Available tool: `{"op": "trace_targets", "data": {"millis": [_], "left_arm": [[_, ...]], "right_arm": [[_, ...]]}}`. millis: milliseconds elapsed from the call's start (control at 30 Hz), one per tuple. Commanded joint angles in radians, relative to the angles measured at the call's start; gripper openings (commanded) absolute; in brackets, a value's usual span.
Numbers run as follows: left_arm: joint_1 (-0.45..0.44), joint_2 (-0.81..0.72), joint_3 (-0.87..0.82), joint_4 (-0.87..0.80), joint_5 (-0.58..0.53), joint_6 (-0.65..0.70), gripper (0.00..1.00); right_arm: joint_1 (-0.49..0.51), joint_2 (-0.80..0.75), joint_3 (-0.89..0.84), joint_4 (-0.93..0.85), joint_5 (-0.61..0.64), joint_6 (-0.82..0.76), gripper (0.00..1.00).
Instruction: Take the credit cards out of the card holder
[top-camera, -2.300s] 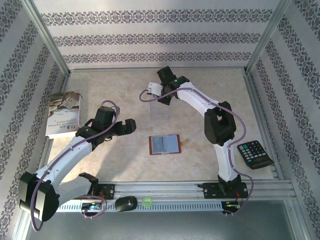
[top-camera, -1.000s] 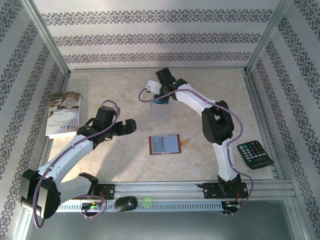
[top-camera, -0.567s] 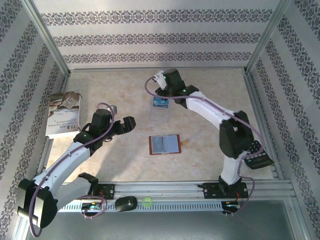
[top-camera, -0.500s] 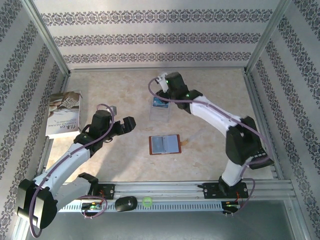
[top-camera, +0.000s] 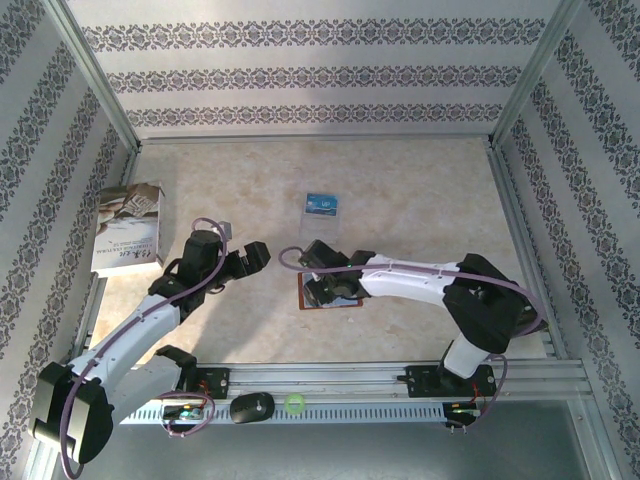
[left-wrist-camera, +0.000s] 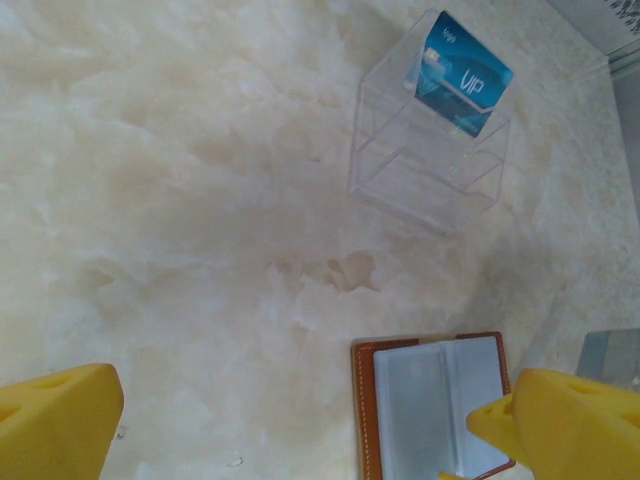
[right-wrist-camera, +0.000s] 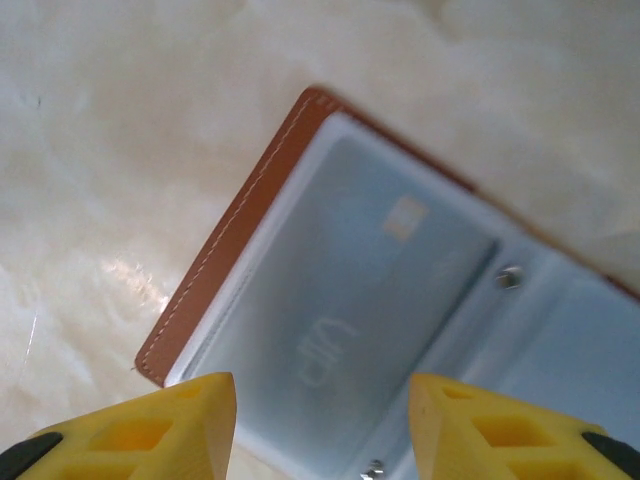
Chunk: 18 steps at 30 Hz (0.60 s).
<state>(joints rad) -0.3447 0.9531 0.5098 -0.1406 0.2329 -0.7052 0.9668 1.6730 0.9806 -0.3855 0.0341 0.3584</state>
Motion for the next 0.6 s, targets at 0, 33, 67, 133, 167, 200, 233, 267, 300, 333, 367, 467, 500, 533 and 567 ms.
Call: {"op": "trace_targets", "data": {"millis": [0,33,67,133,167,200,233,267,300,333,367,467,500,533,567], "left_arm": [[0.014,-0.009,-0.012,0.016,0.009,0.008,0.98],[0.012,-0.008,-0.011,0.012,0.010,0.011,0.98],[0.013,-0.005,-0.009,0.007,0.009,0.016,0.98],[0.013,-0.002,-0.006,0.002,0.011,0.024,0.97],[0.012,0.000,-0.005,-0.001,0.011,0.026,0.97],[0.013,0.001,-0.006,-0.001,0.013,0.028,0.97],[0.013,0.003,-0.007,0.002,0.015,0.029,0.97],[0.012,0.005,-0.010,0.003,0.017,0.029,0.96],[0.013,0.006,-0.011,0.004,0.020,0.031,0.96],[0.012,0.010,-0.012,0.007,0.025,0.032,0.95],[0.013,0.012,-0.013,0.010,0.030,0.032,0.95],[0.013,0.022,-0.014,0.021,0.050,0.035,0.92],[0.012,0.025,-0.013,0.024,0.057,0.036,0.92],[0.013,0.029,-0.013,0.028,0.064,0.036,0.91],[0.013,0.033,-0.014,0.032,0.073,0.036,0.90]], "right_arm": [[0.044,0.025,0.027,-0.001,0.044,0.026,0.50],[0.056,0.035,0.041,-0.007,0.060,0.018,0.50],[0.064,0.050,0.057,-0.017,0.075,0.009,0.50],[0.066,0.086,0.090,-0.050,0.096,0.005,0.49],[0.066,0.100,0.098,-0.061,0.106,0.004,0.48],[0.067,0.109,0.102,-0.063,0.107,0.001,0.48],[0.067,0.118,0.101,-0.062,0.104,-0.001,0.48],[0.069,0.129,0.104,-0.062,0.098,-0.007,0.48],[0.071,0.142,0.107,-0.068,0.103,-0.009,0.47],[0.073,0.154,0.111,-0.075,0.110,-0.011,0.47],[0.074,0.166,0.113,-0.080,0.110,-0.010,0.45],[0.072,0.172,0.102,-0.065,0.113,-0.004,0.33],[0.072,0.165,0.095,-0.050,0.108,-0.005,0.30],[0.072,0.156,0.090,-0.037,0.104,-0.009,0.27],[0.072,0.147,0.086,-0.024,0.099,-0.015,0.24]]}}
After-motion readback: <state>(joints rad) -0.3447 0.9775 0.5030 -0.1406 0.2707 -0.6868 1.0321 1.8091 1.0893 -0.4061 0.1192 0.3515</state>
